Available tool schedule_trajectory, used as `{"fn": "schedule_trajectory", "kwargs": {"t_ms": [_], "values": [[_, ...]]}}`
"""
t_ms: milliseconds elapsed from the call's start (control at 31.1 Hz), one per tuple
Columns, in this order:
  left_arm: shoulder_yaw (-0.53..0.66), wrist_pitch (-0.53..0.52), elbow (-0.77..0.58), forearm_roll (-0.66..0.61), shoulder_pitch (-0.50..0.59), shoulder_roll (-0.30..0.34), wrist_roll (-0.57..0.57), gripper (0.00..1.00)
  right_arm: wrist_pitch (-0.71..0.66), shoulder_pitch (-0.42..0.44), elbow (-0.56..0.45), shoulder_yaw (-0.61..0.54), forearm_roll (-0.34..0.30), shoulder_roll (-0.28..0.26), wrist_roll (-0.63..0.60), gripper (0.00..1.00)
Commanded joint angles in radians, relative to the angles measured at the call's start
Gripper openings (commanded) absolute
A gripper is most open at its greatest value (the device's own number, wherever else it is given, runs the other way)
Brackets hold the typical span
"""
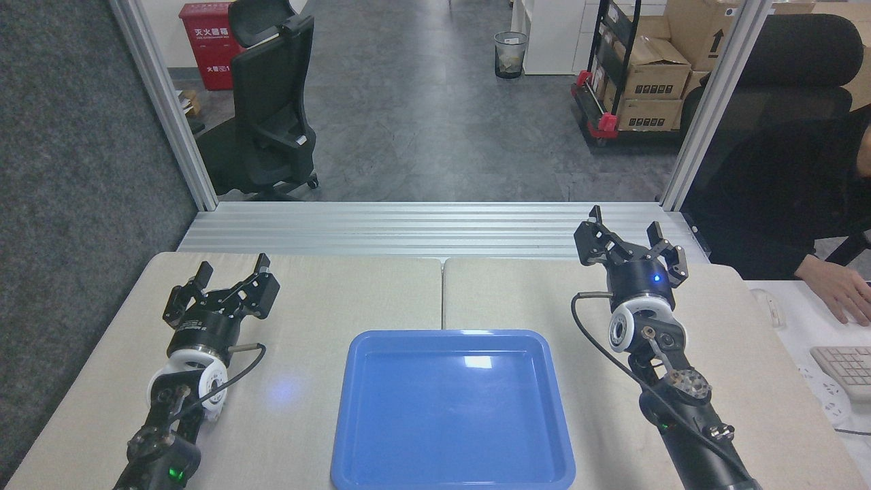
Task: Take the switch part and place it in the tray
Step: 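Open the left gripper and lower it toward the table near the robot, then move the left gripper down over the white-and-orange switch part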
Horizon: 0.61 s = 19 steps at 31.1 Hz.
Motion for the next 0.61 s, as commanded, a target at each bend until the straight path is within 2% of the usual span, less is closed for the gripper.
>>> {"fn": "schedule_trajectory", "kwargs": {"t_ms": [0, 128, 225, 353, 578], "values": [[0.031, 0.009, -0.045, -0.158, 0.14, 0.028, 0.04, 1.0, -0.001, 0.0, 0.0, -0.002, 0.0, 0.0, 0.0, 1.0], [0.076, 0.039, -0.054, -0.175, 0.214, 0.033, 0.088, 1.0, -0.001, 0.0, 0.0, -0.002, 0.0, 0.0, 0.0, 1.0], [0.136, 0.039, -0.096, -0.178, 0.281, 0.036, 0.088, 1.0, -0.001, 0.0, 0.0, -0.002, 0.0, 0.0, 0.0, 1.0], [0.149, 0.05, -0.175, -0.178, 0.382, 0.025, 0.073, 1.0, -0.001, 0.0, 0.001, -0.002, 0.0, 0.0, 0.0, 1.0], [0.144, 0.061, -0.206, -0.181, 0.41, 0.013, 0.071, 1.0, -0.001, 0.0, 0.001, -0.002, 0.0, 0.0, 0.0, 1.0]]}}
